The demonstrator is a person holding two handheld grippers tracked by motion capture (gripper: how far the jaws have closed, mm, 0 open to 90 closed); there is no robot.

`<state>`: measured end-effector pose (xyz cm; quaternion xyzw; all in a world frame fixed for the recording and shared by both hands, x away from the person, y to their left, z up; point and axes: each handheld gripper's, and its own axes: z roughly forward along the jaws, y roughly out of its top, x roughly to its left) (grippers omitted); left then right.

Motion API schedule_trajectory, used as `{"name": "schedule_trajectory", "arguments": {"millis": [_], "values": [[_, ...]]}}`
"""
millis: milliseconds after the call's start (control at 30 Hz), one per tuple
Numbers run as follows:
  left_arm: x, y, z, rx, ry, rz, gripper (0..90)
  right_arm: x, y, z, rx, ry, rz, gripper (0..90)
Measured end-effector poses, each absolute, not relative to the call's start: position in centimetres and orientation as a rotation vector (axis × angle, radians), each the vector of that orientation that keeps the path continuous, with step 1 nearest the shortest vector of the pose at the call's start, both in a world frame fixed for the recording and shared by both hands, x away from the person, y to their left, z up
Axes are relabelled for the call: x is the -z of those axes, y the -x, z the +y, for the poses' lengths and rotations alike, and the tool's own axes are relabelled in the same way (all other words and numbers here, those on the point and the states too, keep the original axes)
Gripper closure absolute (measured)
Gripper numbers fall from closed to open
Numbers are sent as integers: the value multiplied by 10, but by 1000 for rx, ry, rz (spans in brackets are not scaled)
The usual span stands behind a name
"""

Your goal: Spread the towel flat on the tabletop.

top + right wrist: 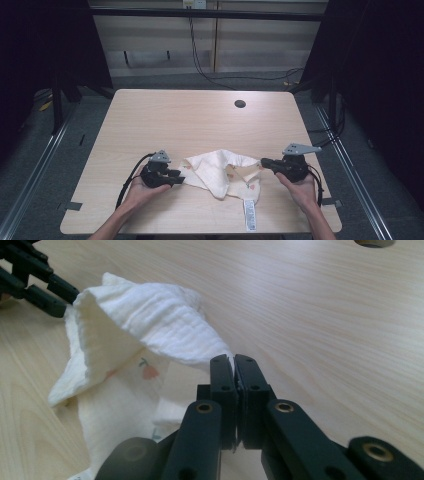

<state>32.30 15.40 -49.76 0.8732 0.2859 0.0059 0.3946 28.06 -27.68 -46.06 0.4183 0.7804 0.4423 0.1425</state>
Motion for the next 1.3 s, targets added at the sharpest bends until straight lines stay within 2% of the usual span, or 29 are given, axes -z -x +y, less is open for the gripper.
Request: {"name": "schedule_trajectory", "arguments": {"millis": [167, 200, 267, 433, 600, 767, 967, 1100, 1300], "values": [[479, -311, 140, 5, -2141, 639, 604, 466, -287, -288, -1301, -1274, 2235, 882], [475, -307, 133, 42, -2145, 597, 605, 467, -287, -288, -1302, -1281, 2236, 882], [470, -299, 119, 32, -2168, 528, 624, 471, -290, -289, -1286, -1295, 2233, 882], [466, -290, 85, 64, -2187, 414, 686, 476, -294, -292, -1233, -1323, 2233, 882], [478, -293, 59, 112, -2251, 373, 671, 482, -295, -296, -1182, -1347, 2232, 882], [482, -288, 54, 143, -2241, 347, 653, 483, -295, -297, -1192, -1350, 2236, 881], [492, -287, 44, 144, -2275, 276, 714, 484, -297, -294, -1186, -1362, 2243, 879], [500, -290, 42, 171, -2292, 307, 659, 482, -295, -291, -1187, -1356, 2246, 880], [501, -288, 40, 134, -2299, 279, 646, 482, -295, -293, -1200, -1349, 2243, 879]]}}
